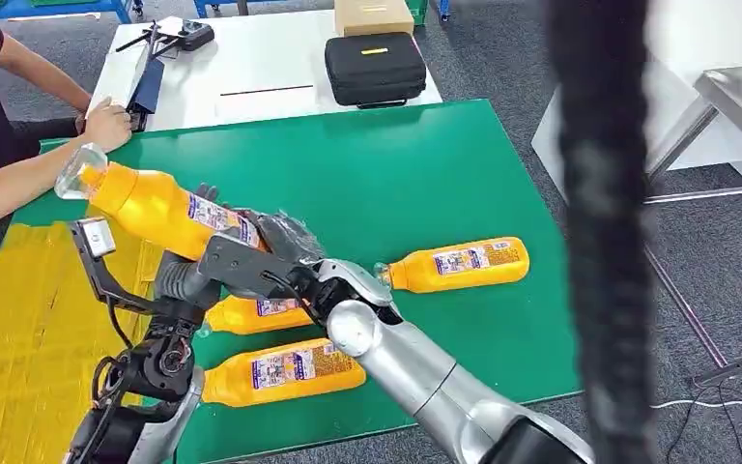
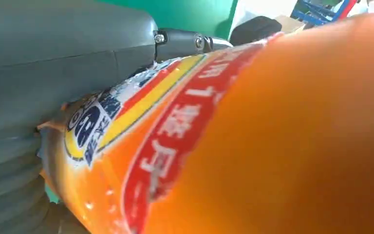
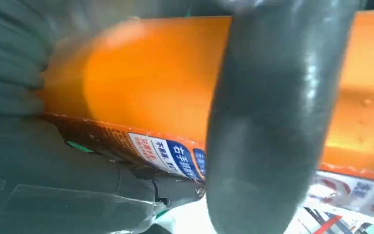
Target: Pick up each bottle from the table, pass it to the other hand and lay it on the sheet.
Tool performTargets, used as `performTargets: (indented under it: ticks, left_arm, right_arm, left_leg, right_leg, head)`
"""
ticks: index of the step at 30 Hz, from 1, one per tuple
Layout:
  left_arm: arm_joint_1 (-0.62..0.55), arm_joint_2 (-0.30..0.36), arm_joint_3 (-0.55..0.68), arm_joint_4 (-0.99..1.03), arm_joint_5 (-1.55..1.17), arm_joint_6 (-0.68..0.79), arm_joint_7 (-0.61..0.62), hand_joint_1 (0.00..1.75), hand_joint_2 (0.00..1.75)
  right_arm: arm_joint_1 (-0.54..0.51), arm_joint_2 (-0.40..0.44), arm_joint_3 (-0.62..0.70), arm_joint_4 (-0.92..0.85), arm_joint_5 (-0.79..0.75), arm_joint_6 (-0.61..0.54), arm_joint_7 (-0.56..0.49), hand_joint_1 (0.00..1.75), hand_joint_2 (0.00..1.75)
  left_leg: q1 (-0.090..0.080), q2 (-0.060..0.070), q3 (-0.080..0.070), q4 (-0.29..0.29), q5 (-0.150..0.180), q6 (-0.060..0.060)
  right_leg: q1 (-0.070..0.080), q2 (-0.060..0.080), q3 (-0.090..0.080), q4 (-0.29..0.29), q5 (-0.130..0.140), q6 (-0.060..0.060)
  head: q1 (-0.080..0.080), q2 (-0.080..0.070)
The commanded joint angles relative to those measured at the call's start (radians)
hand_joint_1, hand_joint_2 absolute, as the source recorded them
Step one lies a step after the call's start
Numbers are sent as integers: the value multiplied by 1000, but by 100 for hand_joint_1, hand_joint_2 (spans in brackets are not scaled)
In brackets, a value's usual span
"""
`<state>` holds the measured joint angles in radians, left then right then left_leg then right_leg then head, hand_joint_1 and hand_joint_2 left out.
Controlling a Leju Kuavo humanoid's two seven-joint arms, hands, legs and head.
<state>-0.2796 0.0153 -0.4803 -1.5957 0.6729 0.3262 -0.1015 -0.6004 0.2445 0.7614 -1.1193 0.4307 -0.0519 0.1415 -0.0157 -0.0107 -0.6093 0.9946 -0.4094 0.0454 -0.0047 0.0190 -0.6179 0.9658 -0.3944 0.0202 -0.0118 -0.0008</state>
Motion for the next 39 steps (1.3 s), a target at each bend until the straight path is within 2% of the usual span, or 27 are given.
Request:
performTargets:
  ticks: [1,14,15,16,18,19,21,27,28,30,31,32,34,35,37,39]
  left_arm:
    - [-74,8,-42,79,16,20,-30,175,175]
    - [-73,13,-25,72,51,61,-95,175,175]
    - [-73,15,-24,72,51,61,-95,175,175]
    - [-67,17,-17,63,53,65,-104,175,175]
    - [-63,25,-10,54,55,65,-109,175,175]
    - [-57,23,4,43,56,71,-125,175,175]
    - [-21,42,56,-17,70,66,-139,175,175]
    - [-18,46,60,-24,72,64,-136,175,175]
    - [15,-8,101,-58,61,69,-155,175,175]
    - [71,-13,139,-186,-95,109,-221,175,175]
    - [92,-9,162,-235,-153,127,-229,175,175]
    - [118,10,193,-286,-257,154,-255,175,175]
    - [144,36,233,-306,-498,228,-276,175,175]
    - [149,56,254,-271,-707,300,-282,175,175]
    - [148,90,294,-167,-956,355,-250,175,175]
    - [142,132,349,-3,-1327,339,-116,175,175]
  right_arm:
    - [-43,-8,97,68,-20,9,0,175,175]
    - [-50,-27,155,131,-30,26,0,175,175]
    - [-50,-29,154,132,-30,25,-1,70,175]
    - [-48,-31,155,135,-31,23,0,0,175]
    - [-42,-39,147,134,-42,28,7,0,175]
    - [-43,-43,144,137,-36,23,22,0,0]
    - [-31,-78,96,125,-56,1,35,0,0]
    - [-31,-85,92,124,-58,3,29,0,0]
    - [-23,-86,78,117,-61,-6,31,0,0]
    - [19,-121,-12,59,-93,-83,-15,0,0]
    - [38,-145,-51,19,-103,-98,-34,0,0]
    - [71,-172,-116,-55,-132,-121,-70,0,0]
    - [124,-202,-206,-174,-164,-142,-109,0,0]
    - [163,-227,-249,-256,-184,-147,-138,0,0]
    - [219,-254,-286,-356,-210,-124,-160,0,0]
    - [267,-284,-289,-444,-211,-70,-167,0,0]
  left_leg:
    - [2,-1,5,1,-2,-4]
    - [2,-1,5,0,-2,-4]
    - [1,-1,3,0,-1,-3]
    - [3,-1,8,1,-4,-6]
    - [2,-1,5,0,-2,-4]
    - [2,-1,6,0,-2,-5]
    - [2,-2,5,0,-2,-4]
    - [1,-3,3,1,-2,-4]
    - [2,-2,1,1,-1,-3]
    - [1,-1,1,0,-2,-2]
    - [2,0,6,2,-5,-5]
    - [2,-1,0,1,-1,-2]
    - [1,-2,0,1,-1,-2]
    - [2,-3,1,2,-3,-3]
    - [1,-5,3,0,-3,-3]
    - [0,-6,1,-2,0,-2]
  right_leg:
    - [2,-3,6,0,-3,-1]
    - [2,-4,6,0,-2,-1]
    - [1,-3,3,-1,-1,0]
    - [3,-5,9,0,-4,-1]
    - [2,-3,5,-1,-2,-1]
    - [2,-4,7,-1,-3,-1]
    - [2,-5,6,-1,-3,-1]
    - [1,-5,4,1,-3,0]
    - [2,-4,2,0,-1,0]
    - [1,-3,2,-1,-1,0]
    - [2,-4,8,0,-4,0]
    - [1,-3,1,-1,-1,0]
    - [1,-5,1,0,-2,0]
    - [2,-6,3,0,-3,0]
    - [1,-6,5,0,-4,0]
    - [0,-6,3,-2,-2,0]
  head:
    - [0,0]
    - [0,0]
    - [0,0]
    - [0,0]
    - [0,0]
    - [0,0]
    - [0,0]
    - [0,0]
    - [0,0]
    - [0,0]
    - [0,0]
    - [0,0]
    - [0,0]
    - [0,0]
    - [0,0]
    - [0,0]
